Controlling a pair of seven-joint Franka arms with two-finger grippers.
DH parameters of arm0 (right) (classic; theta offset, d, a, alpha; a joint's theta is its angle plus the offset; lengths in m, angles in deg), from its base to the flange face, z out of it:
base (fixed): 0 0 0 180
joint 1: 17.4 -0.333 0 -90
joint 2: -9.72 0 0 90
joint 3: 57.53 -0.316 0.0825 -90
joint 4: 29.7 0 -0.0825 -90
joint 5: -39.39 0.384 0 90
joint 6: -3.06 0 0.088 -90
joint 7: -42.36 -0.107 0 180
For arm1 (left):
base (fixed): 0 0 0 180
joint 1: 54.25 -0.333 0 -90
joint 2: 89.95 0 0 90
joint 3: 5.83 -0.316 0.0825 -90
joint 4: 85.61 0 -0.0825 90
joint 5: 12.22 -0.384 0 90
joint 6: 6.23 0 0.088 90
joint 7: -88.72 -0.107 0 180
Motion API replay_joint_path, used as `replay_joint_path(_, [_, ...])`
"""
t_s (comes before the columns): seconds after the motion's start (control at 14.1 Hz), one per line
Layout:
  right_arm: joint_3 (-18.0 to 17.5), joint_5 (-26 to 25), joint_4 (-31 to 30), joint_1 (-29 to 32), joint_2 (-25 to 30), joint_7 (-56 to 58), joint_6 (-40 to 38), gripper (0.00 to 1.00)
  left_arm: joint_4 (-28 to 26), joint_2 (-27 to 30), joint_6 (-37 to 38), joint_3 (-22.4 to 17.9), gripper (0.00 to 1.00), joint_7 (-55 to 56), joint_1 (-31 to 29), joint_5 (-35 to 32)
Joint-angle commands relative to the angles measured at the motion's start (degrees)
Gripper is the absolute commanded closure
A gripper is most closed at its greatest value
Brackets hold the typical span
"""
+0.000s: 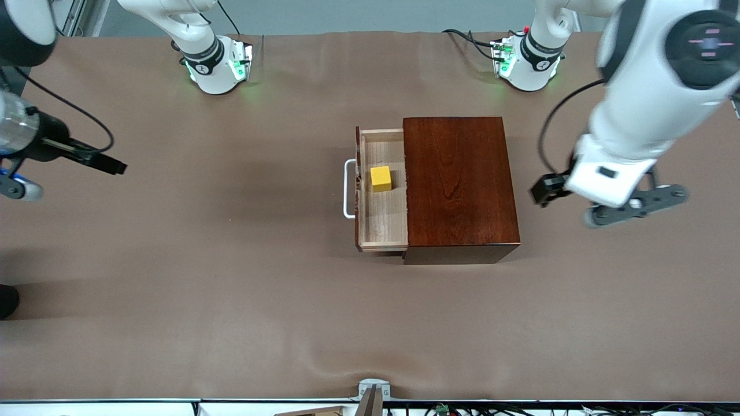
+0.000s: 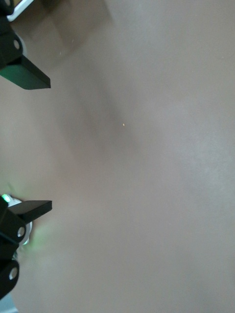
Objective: Open drawer, take yellow block, close drawer
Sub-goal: 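Withdraw the left gripper while the right gripper reaches toward the drawer, then lower the right gripper into the drawer over the yellow block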
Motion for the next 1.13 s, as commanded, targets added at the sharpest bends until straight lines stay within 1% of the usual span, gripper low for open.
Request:
replay_joint_path(0.0, [0.3,1.5,0.5,-1.8,0.1,-7.6,-0.3,0.0,-10.0,7.7,-0.6,1.5,0.0,-6.6,-3.9,-0.1])
replay_joint_path(0.14, [0.3,3.0,0.5,-2.0,-0.6,-10.1,0.1,0.0,-15.7,11.9,-2.7,5.5,0.0,-10.0,-10.3,0.0])
replay_joint_path(0.21, [0.3,3.5,0.7,-3.0,-1.7,-11.9,0.2,0.0,-18.2,13.9,-3.3,6.8,0.0,-12.2,-12.5,0.0])
replay_joint_path(0.28, [0.3,4.3,1.0,-4.5,-2.5,-14.6,0.8,0.0,-20.8,16.0,-4.1,7.4,0.0,-13.5,-14.2,0.0])
replay_joint_path(0.42, [0.3,4.7,0.7,-7.9,-3.2,-22.0,3.0,0.0,-25.6,20.0,-5.1,11.3,0.0,-13.8,-18.7,0.1])
replay_joint_path(0.49, [0.3,4.7,0.8,-9.9,-4.3,-24.5,4.2,0.0,-26.9,21.4,-5.3,13.5,0.0,-14.0,-20.5,-0.1])
replay_joint_path(0.57, [0.3,4.8,0.8,-12.6,-5.2,-28.0,5.9,0.0,-28.3,23.1,-5.3,14.4,0.0,-14.5,-21.6,-0.1])
replay_joint_path(0.71, [0.3,4.8,0.8,-17.6,-6.6,-39.1,9.0,0.0,-31.5,26.4,-5.6,14.6,0.0,-18.0,-22.7,0.1])
replay_joint_path(0.85, [0.3,4.8,0.8,-21.4,-8.3,-47.6,10.9,0.0,-31.2,27.4,-5.4,14.4,0.0,-20.3,-23.0,0.2])
replay_joint_path(1.06, [0.3,4.7,0.8,-26.1,-10.8,-57.6,13.5,0.0,-30.7,27.4,-5.4,14.1,0.0,-20.4,-23.0,0.6])
